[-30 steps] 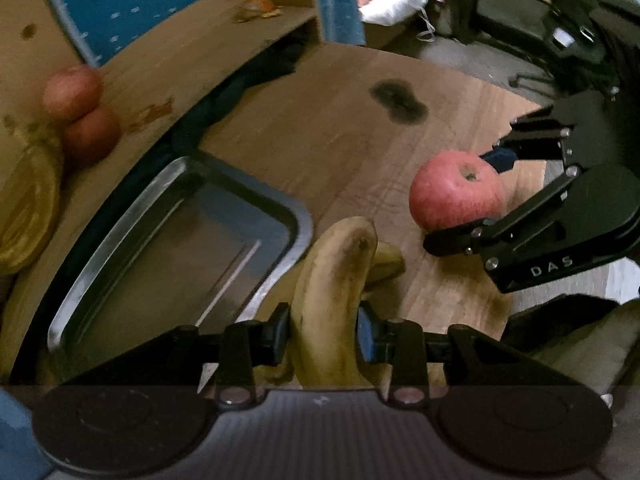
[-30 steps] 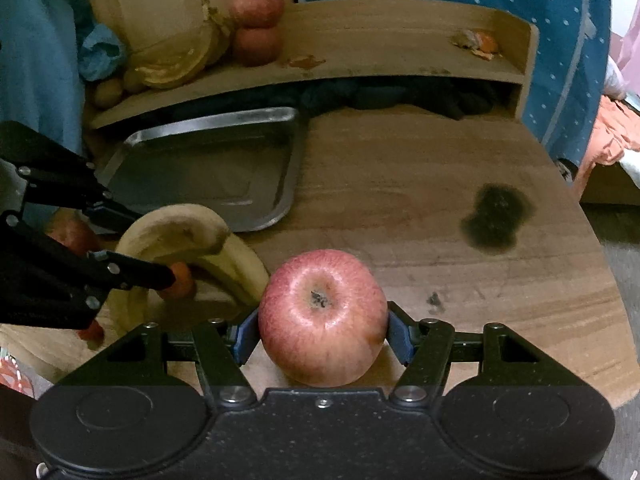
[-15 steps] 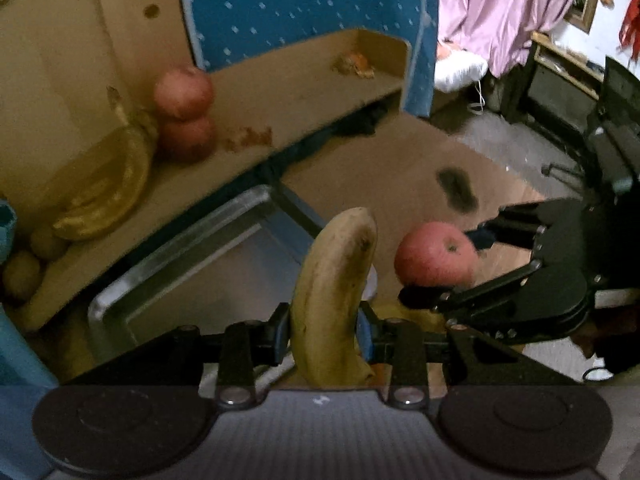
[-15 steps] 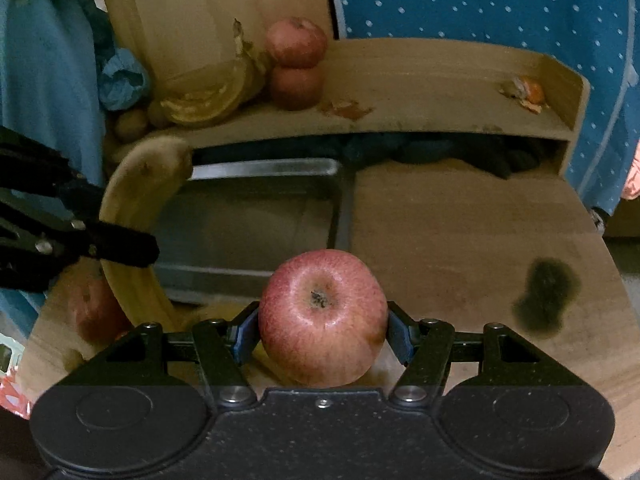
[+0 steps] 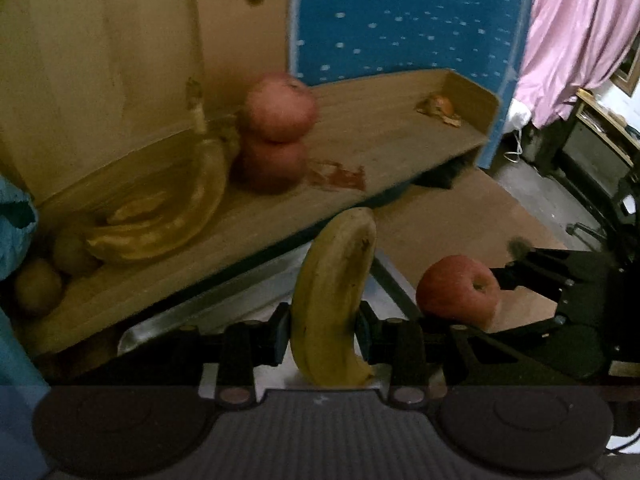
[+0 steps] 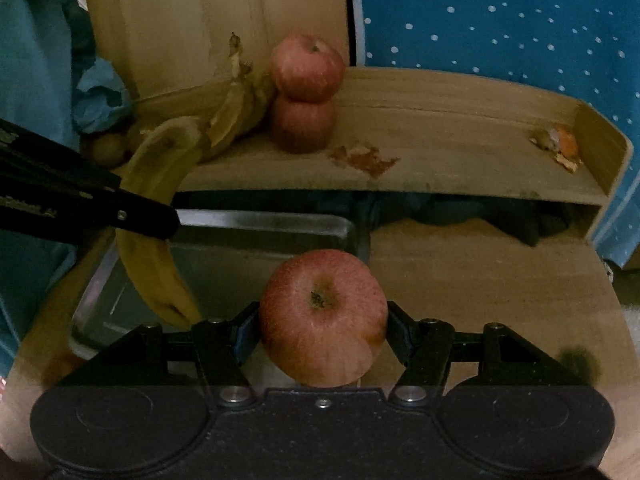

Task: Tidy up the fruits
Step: 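Lift the apple with the right tool while the left tool carries the banana over the tray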

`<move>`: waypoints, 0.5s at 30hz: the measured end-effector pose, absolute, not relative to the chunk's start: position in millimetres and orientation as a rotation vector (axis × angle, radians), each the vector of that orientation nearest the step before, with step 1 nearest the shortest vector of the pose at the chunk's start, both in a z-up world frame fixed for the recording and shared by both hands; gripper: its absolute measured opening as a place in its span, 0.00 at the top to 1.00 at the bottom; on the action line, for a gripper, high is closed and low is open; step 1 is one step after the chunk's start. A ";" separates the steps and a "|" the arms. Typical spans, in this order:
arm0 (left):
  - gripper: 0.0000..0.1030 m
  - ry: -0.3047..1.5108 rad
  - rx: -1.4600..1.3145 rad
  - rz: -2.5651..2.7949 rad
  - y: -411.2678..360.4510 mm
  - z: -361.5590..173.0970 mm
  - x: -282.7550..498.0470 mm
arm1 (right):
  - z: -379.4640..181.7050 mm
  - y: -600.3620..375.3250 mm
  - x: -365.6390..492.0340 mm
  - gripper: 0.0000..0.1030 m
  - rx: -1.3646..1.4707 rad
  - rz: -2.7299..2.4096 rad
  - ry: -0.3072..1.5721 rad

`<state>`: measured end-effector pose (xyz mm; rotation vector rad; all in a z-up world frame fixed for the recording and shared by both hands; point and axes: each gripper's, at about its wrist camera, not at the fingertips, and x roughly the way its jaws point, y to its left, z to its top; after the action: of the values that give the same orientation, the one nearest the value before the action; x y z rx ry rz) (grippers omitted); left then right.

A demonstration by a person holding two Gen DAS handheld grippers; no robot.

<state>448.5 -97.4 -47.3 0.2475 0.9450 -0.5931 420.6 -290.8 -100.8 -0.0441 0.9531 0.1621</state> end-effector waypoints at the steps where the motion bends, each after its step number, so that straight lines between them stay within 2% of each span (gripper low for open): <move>1: 0.63 0.946 0.246 -0.591 -96.7 -49.5 454.1 | -103.9 -289.4 426.8 0.37 -0.048 0.161 0.958; 15: 0.63 1.074 0.140 -0.610 -94.0 -91.5 501.9 | -138.4 -274.9 483.5 0.37 -0.118 0.176 1.018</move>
<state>501.9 -94.0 -91.5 0.1401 1.0740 -0.6098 483.5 -274.9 -138.4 -0.1183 1.0177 0.1756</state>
